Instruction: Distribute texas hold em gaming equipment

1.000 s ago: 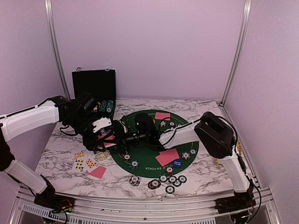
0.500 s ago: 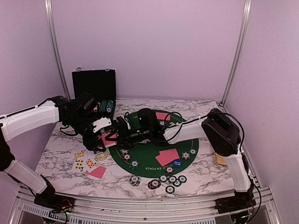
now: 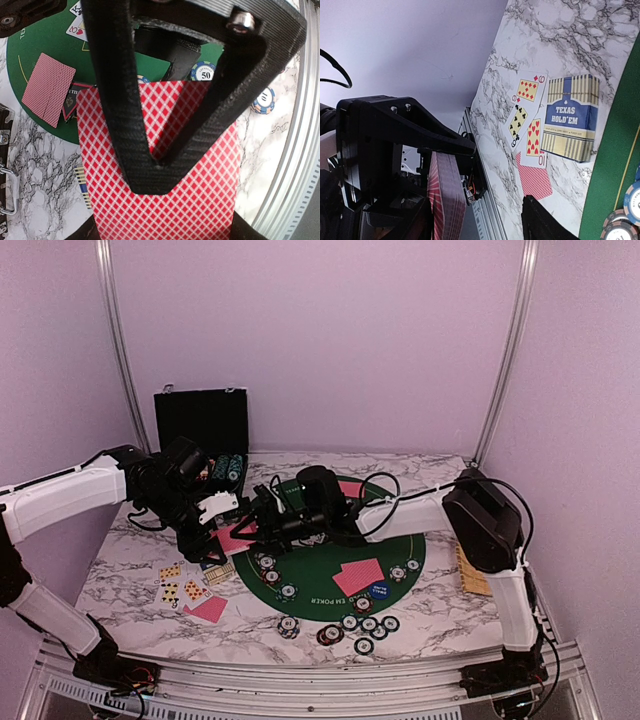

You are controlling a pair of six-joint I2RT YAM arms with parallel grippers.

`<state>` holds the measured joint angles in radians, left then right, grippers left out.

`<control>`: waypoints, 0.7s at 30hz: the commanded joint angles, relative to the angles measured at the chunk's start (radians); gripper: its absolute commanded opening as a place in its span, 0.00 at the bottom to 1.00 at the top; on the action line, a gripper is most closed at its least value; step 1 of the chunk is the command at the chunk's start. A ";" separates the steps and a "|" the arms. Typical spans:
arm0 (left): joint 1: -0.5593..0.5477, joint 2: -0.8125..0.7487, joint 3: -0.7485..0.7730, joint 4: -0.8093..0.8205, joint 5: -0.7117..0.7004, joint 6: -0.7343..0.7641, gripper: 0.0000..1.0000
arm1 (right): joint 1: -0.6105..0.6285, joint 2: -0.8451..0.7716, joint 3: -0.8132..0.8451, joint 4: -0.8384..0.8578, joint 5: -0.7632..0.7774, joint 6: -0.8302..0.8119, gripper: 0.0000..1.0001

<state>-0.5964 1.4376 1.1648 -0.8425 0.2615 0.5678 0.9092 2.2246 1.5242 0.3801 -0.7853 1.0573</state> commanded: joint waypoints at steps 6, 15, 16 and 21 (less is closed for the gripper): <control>0.006 -0.004 0.039 -0.006 0.026 0.001 0.00 | 0.030 0.022 0.067 -0.019 0.004 0.010 0.67; 0.006 -0.014 0.027 -0.006 0.021 0.003 0.00 | 0.021 0.034 0.057 0.005 0.001 0.034 0.62; 0.006 -0.016 0.027 -0.006 0.021 0.003 0.00 | 0.014 0.023 0.050 -0.007 0.006 0.024 0.60; 0.006 -0.013 0.027 -0.006 0.023 0.003 0.00 | -0.015 -0.034 0.001 -0.047 0.014 -0.015 0.53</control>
<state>-0.5964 1.4376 1.1656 -0.8436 0.2615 0.5678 0.9264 2.2494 1.5562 0.3882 -0.7845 1.0801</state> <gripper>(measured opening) 0.659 0.552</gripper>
